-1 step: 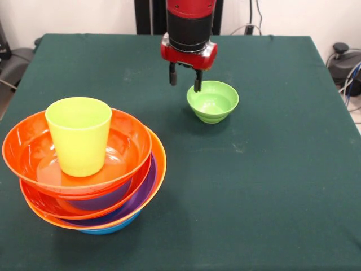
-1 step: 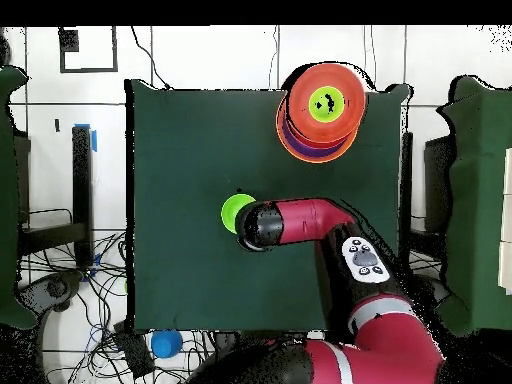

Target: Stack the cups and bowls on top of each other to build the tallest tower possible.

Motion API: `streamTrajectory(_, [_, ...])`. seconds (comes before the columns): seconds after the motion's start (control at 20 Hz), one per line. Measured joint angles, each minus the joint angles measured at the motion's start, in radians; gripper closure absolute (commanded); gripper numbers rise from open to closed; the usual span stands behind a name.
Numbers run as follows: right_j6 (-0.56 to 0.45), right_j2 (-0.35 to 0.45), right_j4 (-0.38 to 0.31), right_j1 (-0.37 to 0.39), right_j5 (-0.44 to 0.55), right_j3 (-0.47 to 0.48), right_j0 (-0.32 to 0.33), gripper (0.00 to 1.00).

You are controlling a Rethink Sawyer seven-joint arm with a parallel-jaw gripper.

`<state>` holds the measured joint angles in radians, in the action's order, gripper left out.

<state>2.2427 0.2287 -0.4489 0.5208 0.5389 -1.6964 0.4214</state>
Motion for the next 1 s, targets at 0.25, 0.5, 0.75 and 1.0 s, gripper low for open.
streamTrajectory(0.25, [0.0,0.001,-0.026,-0.029,-0.032,0.0,-0.011,0.0])
streamTrajectory(0.5, [0.0,0.001,-0.056,-0.081,-0.094,0.001,-0.026,0.0])
streamTrajectory(0.75, [0.0,-0.002,-0.068,-0.095,-0.128,0.002,-0.034,0.0])
streamTrajectory(1.0, [0.0,-0.009,-0.078,-0.09,-0.136,0.004,-0.048,1.0])
